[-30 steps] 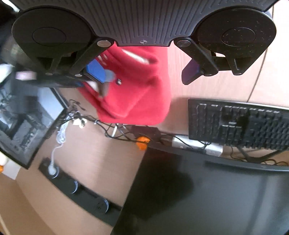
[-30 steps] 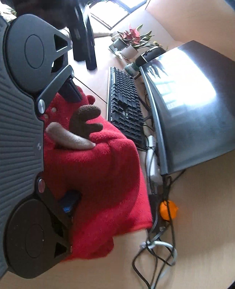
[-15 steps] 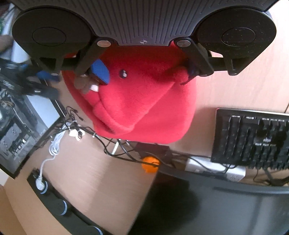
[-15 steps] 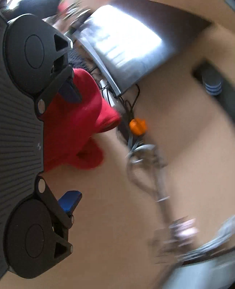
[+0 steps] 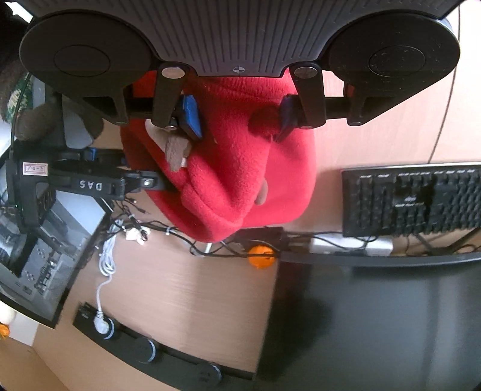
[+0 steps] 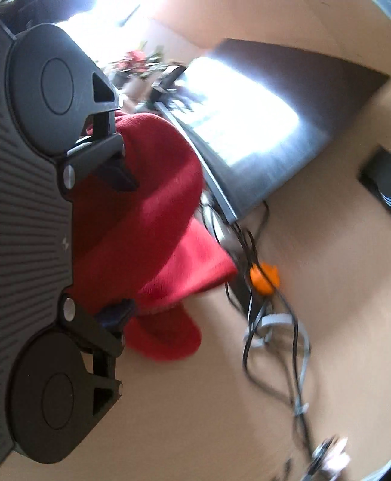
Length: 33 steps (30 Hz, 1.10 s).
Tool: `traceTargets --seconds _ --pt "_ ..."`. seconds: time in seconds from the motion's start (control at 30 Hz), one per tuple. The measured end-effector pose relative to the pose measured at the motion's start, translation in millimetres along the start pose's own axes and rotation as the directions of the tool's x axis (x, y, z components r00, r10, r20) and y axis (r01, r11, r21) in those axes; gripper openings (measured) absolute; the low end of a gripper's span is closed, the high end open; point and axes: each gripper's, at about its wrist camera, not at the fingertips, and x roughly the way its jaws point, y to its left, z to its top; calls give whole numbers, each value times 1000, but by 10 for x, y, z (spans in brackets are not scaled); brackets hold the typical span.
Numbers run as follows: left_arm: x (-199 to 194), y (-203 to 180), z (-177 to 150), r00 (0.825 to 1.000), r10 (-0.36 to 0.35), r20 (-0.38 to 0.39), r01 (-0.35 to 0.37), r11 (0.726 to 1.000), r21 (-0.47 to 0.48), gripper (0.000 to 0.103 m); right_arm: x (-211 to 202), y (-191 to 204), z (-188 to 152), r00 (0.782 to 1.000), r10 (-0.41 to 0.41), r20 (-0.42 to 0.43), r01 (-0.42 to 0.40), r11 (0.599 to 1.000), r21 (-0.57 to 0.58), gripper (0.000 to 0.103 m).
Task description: Fold clothes
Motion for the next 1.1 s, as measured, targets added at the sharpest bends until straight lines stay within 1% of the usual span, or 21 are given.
traceTargets --seconds 0.1,0.17,0.2,0.27,0.33,0.4,0.43,0.47,0.5,0.57,0.6,0.67,0.7,0.73,0.77,0.8,0.87,0.93,0.97,1.03,1.1 --pt "-86 89 12 999 22 37 -21 1000 -14 60 105 225 -40 999 -36 -19 33 989 -143 80" --pt "-145 230 41 997 21 80 -17 999 -52 78 130 357 -75 998 -58 -28 50 970 -238 80" --pt "-152 333 50 996 15 93 -8 997 -79 80 139 421 -96 997 -74 -26 64 957 -285 80" --pt "-99 519 38 996 3 88 7 993 -120 82 107 504 -109 996 -91 -15 80 930 -358 79" --pt "48 647 -11 999 0 50 7 989 -147 83 64 512 -100 996 -91 -22 76 924 -375 76" --pt "232 717 -98 1000 -18 4 18 984 -177 81 53 485 -76 995 -92 -34 72 924 -376 72" --pt "293 715 -141 999 -42 -10 39 981 -190 77 64 476 -64 994 -98 -37 78 925 -372 70" --pt "299 679 -170 996 -89 -12 85 977 -194 72 73 474 -56 994 -102 -39 81 925 -370 70" --pt "280 631 -192 989 -145 -8 141 971 -193 71 66 483 -48 994 -101 -41 79 925 -371 69" --pt "147 474 -217 966 -257 11 256 955 -153 72 79 513 -21 995 -92 -44 69 921 -383 69" --pt "65 405 -224 954 -300 15 300 946 -123 72 98 541 -12 995 -89 -43 65 916 -395 69" --pt "-96 296 -237 930 -368 12 368 927 -69 76 177 622 10 995 -83 -47 55 903 -427 68" --pt "-176 263 -244 924 -382 10 382 923 -44 77 226 673 11 996 -79 -50 48 894 -445 68" --pt "-251 256 -245 928 -373 14 373 928 -23 81 299 731 6 995 -78 -55 43 883 -468 67" --pt "-323 260 -244 935 -353 21 353 935 -5 85 370 781 -5 995 -84 -61 43 872 -488 66" --pt "-383 275 -234 947 -321 32 321 947 3 86 444 829 -21 993 -94 -69 46 861 -506 66" --pt "-469 359 -199 971 -228 66 229 973 -8 89 629 893 -52 989 -116 -91 52 851 -522 65" --pt "-456 449 -164 986 -151 68 154 987 -40 90 807 912 -63 984 -137 -113 59 852 -520 65" --pt "-441 493 -147 991 -114 65 118 991 -56 90 888 908 -61 982 -141 -123 59 856 -513 65" --pt "-321 527 -141 997 -74 29 76 995 -69 90 1003 902 -55 980 -148 -134 62 865 -498 65" --pt "-166 500 -163 999 -44 -18 43 998 -45 90 1022 917 -45 979 -156 -130 74 869 -489 66"
